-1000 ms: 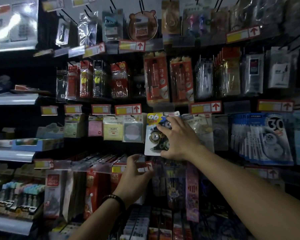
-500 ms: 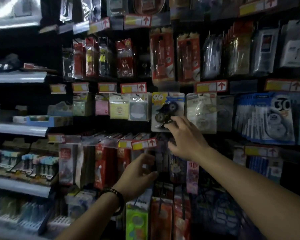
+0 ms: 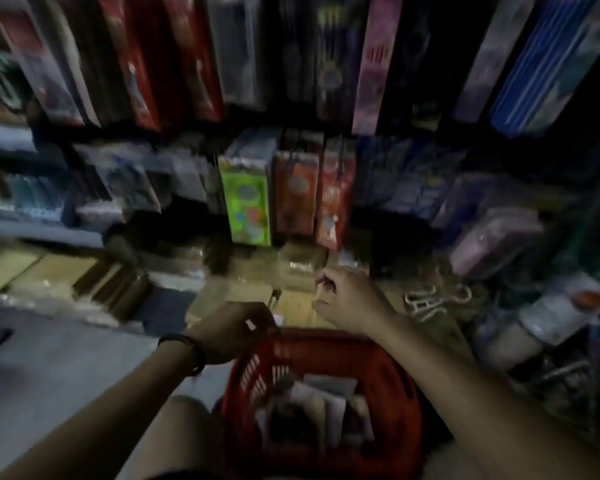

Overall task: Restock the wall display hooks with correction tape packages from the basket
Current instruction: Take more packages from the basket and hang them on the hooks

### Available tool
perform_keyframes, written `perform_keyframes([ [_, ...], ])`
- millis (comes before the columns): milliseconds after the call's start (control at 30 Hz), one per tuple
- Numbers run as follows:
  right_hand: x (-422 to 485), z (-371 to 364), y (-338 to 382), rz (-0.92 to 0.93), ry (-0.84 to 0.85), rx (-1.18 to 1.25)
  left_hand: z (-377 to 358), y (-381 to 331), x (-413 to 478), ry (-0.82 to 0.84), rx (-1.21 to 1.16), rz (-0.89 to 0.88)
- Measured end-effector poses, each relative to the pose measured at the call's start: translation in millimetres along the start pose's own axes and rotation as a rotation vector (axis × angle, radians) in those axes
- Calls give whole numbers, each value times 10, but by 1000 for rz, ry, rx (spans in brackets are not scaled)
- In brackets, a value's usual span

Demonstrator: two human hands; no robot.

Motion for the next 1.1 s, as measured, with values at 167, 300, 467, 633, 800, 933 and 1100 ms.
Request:
perform_keyframes([
  [167, -275, -1033, -885, -320, 110, 233, -796, 55, 68, 256, 37, 105],
  [300, -487, -2044, -1745, -583, 208, 352, -1394, 175, 322, 388, 3, 197],
  [467, -578, -2773, -2366, -736, 339, 364, -2061, 399, 502, 501, -77, 282],
  [633, -432, -3090, -2682, -867, 253, 366, -2329, 487, 708, 501, -163, 257],
  [800, -368, -3465, -2911, -958, 121, 579, -2343, 452, 791, 571, -73, 205],
  [933, -381, -3769, -3160, -1019, 179, 599, -2277, 347, 877, 595, -56, 176],
  [1100, -394, -3901, -3194, -1016, 136, 622, -2238, 367, 883, 599, -91, 209],
])
Point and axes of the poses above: each hand's wrist, its own x-axis towards the middle knuckle, its own z-axis out of the back of the hand, y = z × x, the point moved 3 cm from there along x, towards the middle knuckle, and after that the axes turned 10 degrees about x, right-handed, at the moved point
